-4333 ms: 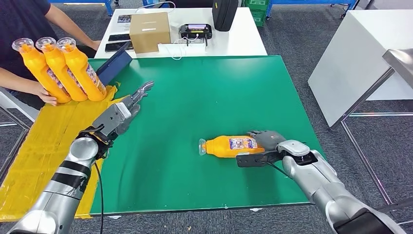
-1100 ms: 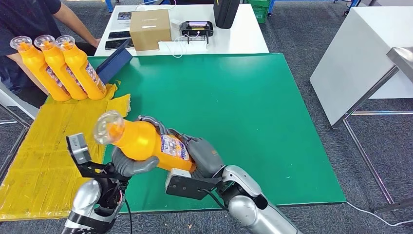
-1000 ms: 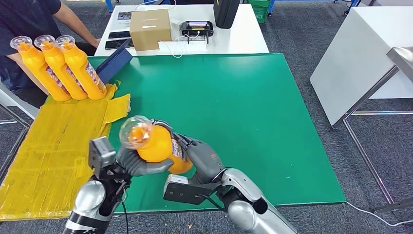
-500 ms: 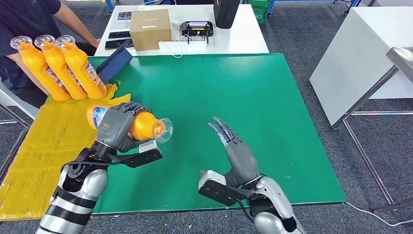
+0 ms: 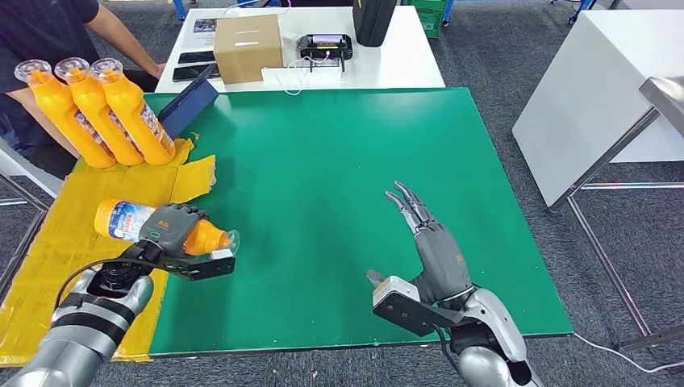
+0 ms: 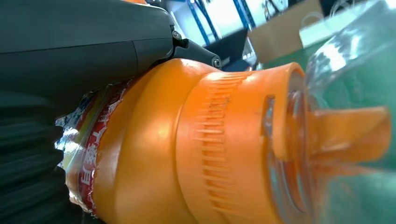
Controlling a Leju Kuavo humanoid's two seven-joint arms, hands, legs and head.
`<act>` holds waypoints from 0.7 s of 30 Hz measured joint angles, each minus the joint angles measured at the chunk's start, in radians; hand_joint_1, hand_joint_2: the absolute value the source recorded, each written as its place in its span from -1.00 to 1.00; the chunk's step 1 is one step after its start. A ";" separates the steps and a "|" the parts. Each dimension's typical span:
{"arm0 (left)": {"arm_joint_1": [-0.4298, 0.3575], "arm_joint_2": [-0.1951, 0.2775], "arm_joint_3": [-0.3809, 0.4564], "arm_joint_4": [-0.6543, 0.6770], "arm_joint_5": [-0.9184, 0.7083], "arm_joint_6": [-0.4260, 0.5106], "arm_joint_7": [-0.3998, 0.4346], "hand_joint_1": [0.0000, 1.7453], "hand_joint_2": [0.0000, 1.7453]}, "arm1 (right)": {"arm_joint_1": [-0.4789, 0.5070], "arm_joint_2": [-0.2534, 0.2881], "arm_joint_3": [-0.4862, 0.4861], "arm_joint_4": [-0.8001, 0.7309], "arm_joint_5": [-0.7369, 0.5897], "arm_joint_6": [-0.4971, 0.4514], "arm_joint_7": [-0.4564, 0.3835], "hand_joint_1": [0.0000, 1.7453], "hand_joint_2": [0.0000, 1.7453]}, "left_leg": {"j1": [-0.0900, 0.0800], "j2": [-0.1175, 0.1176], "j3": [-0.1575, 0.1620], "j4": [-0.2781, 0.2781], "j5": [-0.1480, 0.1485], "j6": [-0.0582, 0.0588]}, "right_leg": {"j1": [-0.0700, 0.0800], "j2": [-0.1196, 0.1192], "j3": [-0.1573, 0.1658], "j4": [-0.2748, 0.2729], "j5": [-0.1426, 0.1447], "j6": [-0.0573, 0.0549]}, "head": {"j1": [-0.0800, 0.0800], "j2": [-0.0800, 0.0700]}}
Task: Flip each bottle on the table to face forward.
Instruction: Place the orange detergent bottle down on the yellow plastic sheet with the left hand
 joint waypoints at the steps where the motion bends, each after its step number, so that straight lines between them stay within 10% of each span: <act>1: -0.007 0.000 -0.004 0.017 -0.003 -0.010 0.004 0.47 0.50 | -0.001 -0.001 0.000 0.000 0.000 0.001 0.001 -1.00 1.00 | 0.000 0.000 0.000 0.000 0.000 0.000 | 0.000 0.000 0.000 0.000 0.000 0.000 | 0.000 0.000; 4: -0.028 0.002 -0.013 0.078 0.008 -0.026 0.006 -1.00 -1.00 | -0.005 -0.002 0.001 0.003 0.000 0.002 0.004 -1.00 1.00 | 0.000 -0.001 0.000 0.000 0.000 0.000 | 0.000 0.000 0.000 0.000 0.000 0.000 | 0.000 0.000; 14: -0.027 0.007 0.032 0.155 0.236 0.003 -0.112 -1.00 -1.00 | -0.004 -0.011 0.002 0.010 0.017 -0.002 0.009 -1.00 1.00 | 0.000 -0.001 0.000 0.000 0.000 0.000 | 0.000 -0.001 0.000 0.000 0.000 0.000 | 0.000 0.000; 18: 0.029 0.004 0.078 0.080 0.340 0.013 -0.156 -1.00 -1.00 | 0.005 -0.015 0.002 0.010 0.047 -0.016 0.009 -1.00 -1.00 | 0.000 -0.001 0.000 0.000 0.000 0.000 | 0.000 -0.001 0.000 0.000 0.000 0.000 | 0.000 0.000; 21: 0.091 -0.012 0.123 -0.021 0.402 0.063 -0.165 -1.00 -1.00 | 0.021 -0.013 -0.003 0.008 0.056 -0.032 0.002 -1.00 -1.00 | 0.000 -0.001 0.000 0.000 0.000 0.000 | -0.001 0.000 -0.001 0.000 0.000 0.000 | 0.000 0.000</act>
